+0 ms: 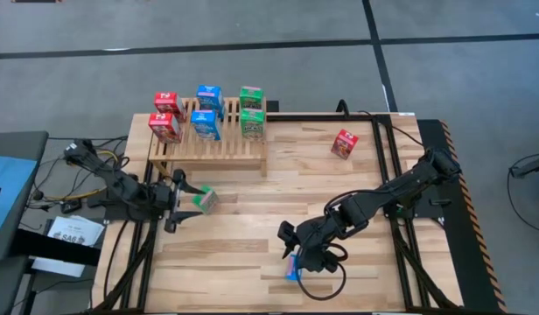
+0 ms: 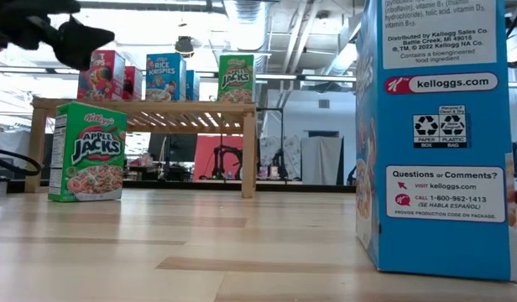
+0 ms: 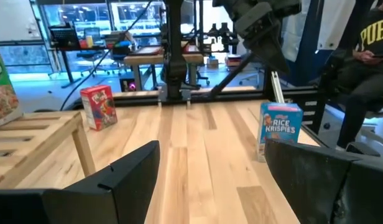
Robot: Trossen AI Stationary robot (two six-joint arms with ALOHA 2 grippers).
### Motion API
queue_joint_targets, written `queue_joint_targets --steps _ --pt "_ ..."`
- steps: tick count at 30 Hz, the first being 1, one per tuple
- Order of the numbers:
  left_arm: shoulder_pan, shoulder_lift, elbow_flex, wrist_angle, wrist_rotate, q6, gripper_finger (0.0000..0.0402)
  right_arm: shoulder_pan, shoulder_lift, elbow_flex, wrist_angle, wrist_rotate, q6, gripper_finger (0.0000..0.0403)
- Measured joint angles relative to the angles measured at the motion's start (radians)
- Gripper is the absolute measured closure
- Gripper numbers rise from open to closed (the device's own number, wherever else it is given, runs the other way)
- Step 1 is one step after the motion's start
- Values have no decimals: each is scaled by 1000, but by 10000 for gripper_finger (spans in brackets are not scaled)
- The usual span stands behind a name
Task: Stack cereal on shelf
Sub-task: Put the blue cereal box on the shelf aligned with the blue cereal boxes
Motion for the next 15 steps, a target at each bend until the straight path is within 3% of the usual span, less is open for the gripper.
queue_joint_targets --steps 7,15 --pt "0 -53 -41 4 0 16 121 0 0 0 0 0 2 133" --pt "0 -200 -122 0 8 32 121 0 0 0 0 0 2 133"
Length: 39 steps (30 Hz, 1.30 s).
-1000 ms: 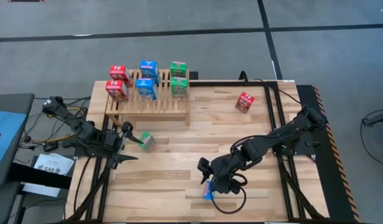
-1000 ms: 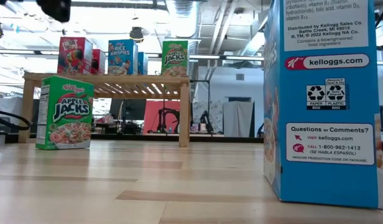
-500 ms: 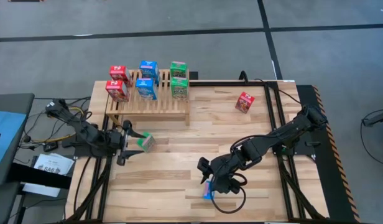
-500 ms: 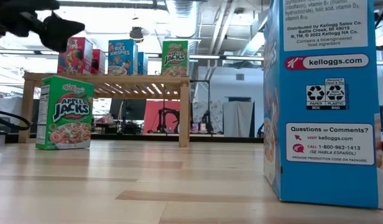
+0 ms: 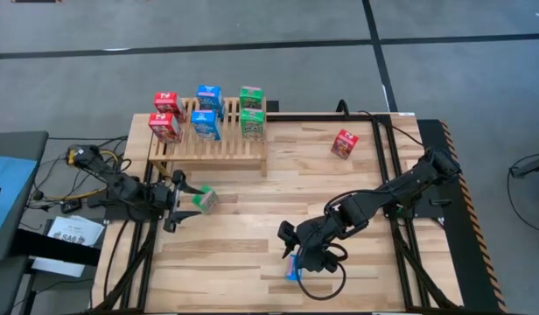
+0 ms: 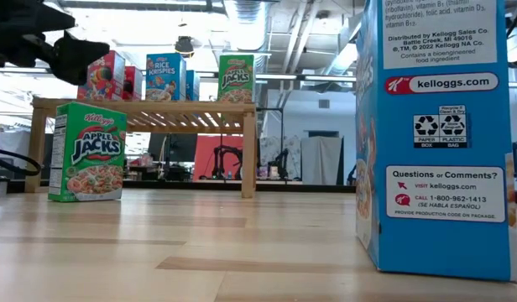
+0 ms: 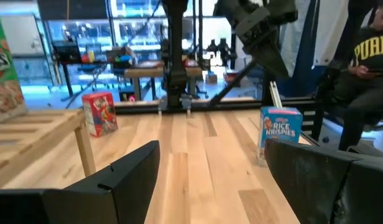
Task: Stack cereal on shelf
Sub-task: Put the blue cereal box on the shelf aligned with the blue cereal boxes
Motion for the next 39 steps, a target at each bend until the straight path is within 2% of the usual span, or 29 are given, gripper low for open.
queue_joint_targets --steps 2,8,12,21,39 --pt "0 -15 -9 0 -10 28 121 0 0 0 0 0 0 133" --pt "1 -12 -9 -12 -150 61 121 0 0 0 0 0 14 133" --pt "1 -12 -10 -24 -153 64 121 0 0 0 3 0 73 133" --pt "1 -11 -11 -34 -159 -17 121 0 0 0 4 0 76 133" --pt "1 -11 -12 -61 -159 -20 121 0 0 0 3 0 76 133"
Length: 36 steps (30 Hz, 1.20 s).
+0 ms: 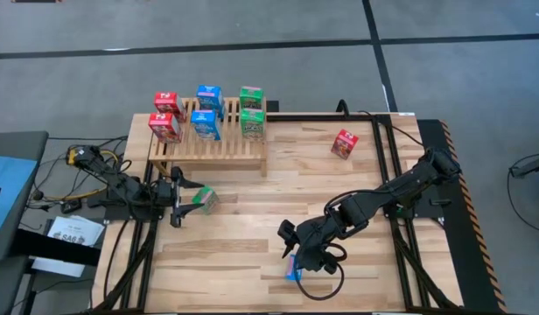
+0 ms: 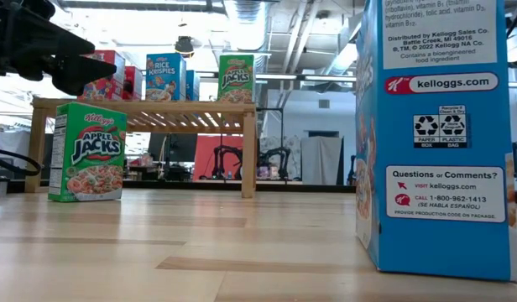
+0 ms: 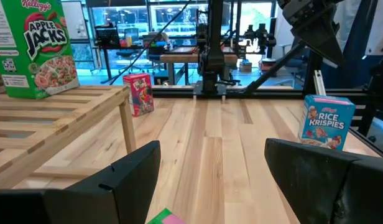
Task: Stack cereal on shelf
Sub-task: Put the blue cereal box on the shelf aligned with the blue cereal boxes
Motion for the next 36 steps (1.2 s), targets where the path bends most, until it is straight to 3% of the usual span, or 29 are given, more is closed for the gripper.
queue_joint_targets --steps 14,22,36 --pt "0 0 -1 0 0 0 121 0 0 -30 -37 0 18 133" --pt "0 0 -1 1 0 0 121 24 0 -31 -5 3 -58 133" --pt "0 0 -1 1 0 0 121 21 0 -31 -9 103 -12 133"
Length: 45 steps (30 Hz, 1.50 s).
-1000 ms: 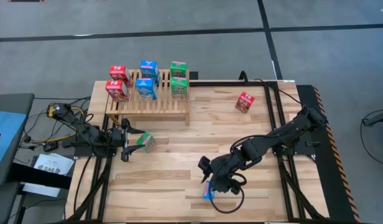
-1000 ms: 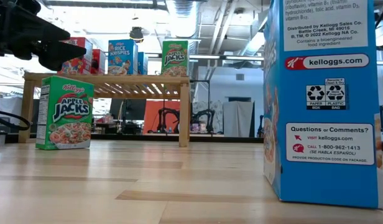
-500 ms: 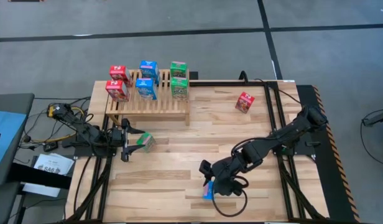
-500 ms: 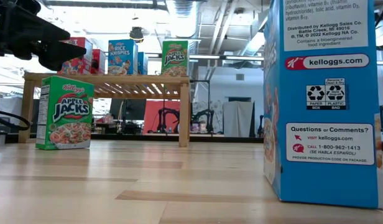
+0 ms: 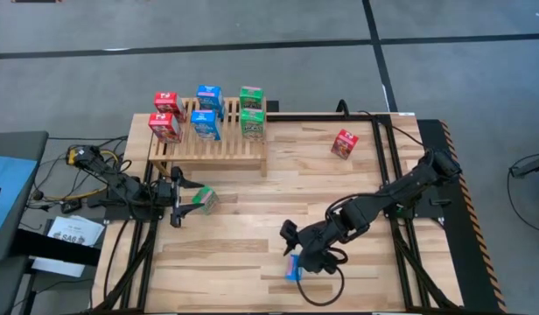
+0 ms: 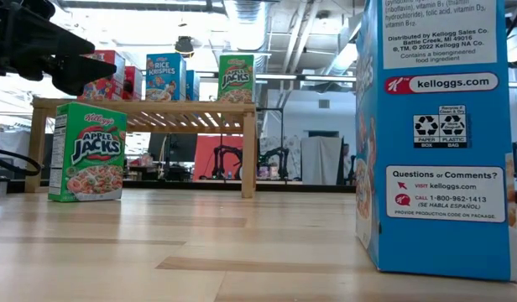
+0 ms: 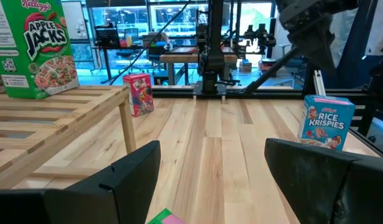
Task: Stack cereal on shelf
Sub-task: Put the blue cereal box on the shelf aligned with the blue cereal boxes
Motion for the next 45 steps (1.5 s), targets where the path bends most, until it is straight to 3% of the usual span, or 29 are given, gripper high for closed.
queue_joint_targets --steps 27,37,45 --pt "0 0 0 0 0 0 121 -64 0 0 24 14 18 133" --pt "0 0 0 0 0 0 121 -78 0 0 27 22 129 133" --pt "0 0 0 0 0 0 121 -62 0 0 28 -38 128 133"
